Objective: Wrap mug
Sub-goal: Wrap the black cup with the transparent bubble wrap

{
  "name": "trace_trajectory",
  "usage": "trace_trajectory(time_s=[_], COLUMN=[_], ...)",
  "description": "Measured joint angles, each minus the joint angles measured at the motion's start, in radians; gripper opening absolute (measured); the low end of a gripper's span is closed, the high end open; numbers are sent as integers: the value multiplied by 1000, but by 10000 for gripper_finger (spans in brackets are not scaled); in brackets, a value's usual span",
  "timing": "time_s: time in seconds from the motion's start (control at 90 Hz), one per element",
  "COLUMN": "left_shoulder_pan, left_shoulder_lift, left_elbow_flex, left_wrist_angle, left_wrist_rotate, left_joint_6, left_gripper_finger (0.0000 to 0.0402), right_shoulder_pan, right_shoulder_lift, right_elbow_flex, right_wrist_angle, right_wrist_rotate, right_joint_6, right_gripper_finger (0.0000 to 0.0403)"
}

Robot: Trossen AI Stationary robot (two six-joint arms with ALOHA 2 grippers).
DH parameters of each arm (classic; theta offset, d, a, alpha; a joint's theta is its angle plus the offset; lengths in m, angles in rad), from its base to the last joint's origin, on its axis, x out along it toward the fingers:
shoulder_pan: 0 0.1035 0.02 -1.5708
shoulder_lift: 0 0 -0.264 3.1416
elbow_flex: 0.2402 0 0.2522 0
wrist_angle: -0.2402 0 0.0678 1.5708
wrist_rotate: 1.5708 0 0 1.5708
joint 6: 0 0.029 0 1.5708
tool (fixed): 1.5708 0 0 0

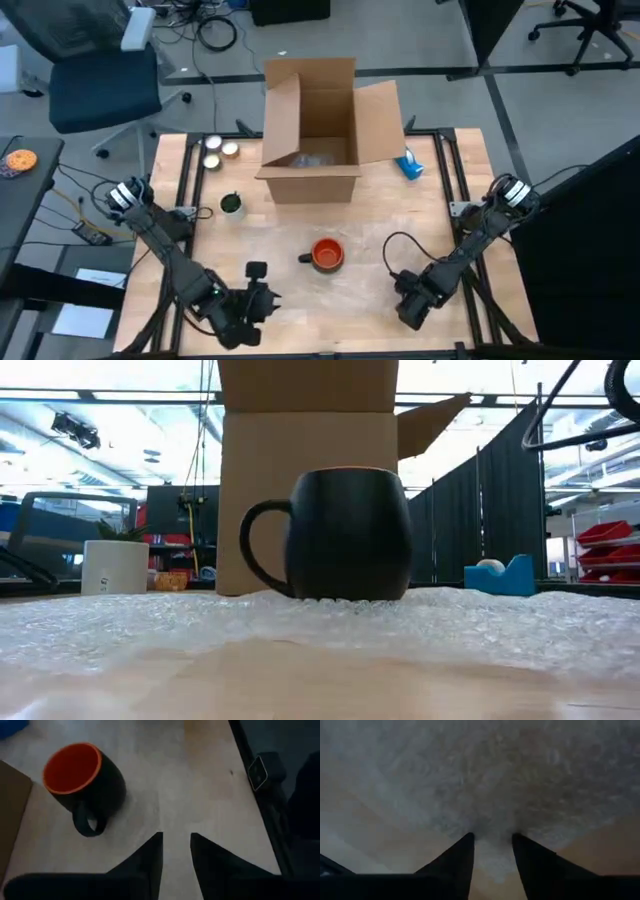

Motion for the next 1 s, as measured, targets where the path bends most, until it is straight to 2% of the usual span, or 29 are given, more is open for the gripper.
trace_trajectory(time_s=[0.156, 0.244, 0.467, 0.7, 0.844, 1.0], left_shoulder_pan=[1, 1, 1, 14, 23, 53], left_shoulder_lift=[1, 1, 1, 8, 15, 41], left_elbow_flex=[0, 0, -1, -1, -29, -77], left_wrist_angle=[0, 1, 1, 31, 195, 401], left_wrist_rotate=[-44, -67, -127, -212, -251, -235], left_joint_6=[-1, -1, 1, 17, 110, 240], left_gripper_finger=[83, 83, 83, 83, 83, 83], right_shoulder_pan=[-33, -40, -46, -99, -160, -231], right_shoulder_lift=[1, 5, 8, 6, 6, 6], right_elbow_flex=[3, 29, 191, 347, 373, 372], right_wrist_angle=[5, 4, -70, -65, 15, 166], right_wrist_rotate=[10, 51, 320, 580, 627, 642], right_joint_6=[-77, -142, -261, -523, -670, -808], right_gripper_finger=[44, 9, 1, 0, 0, 0])
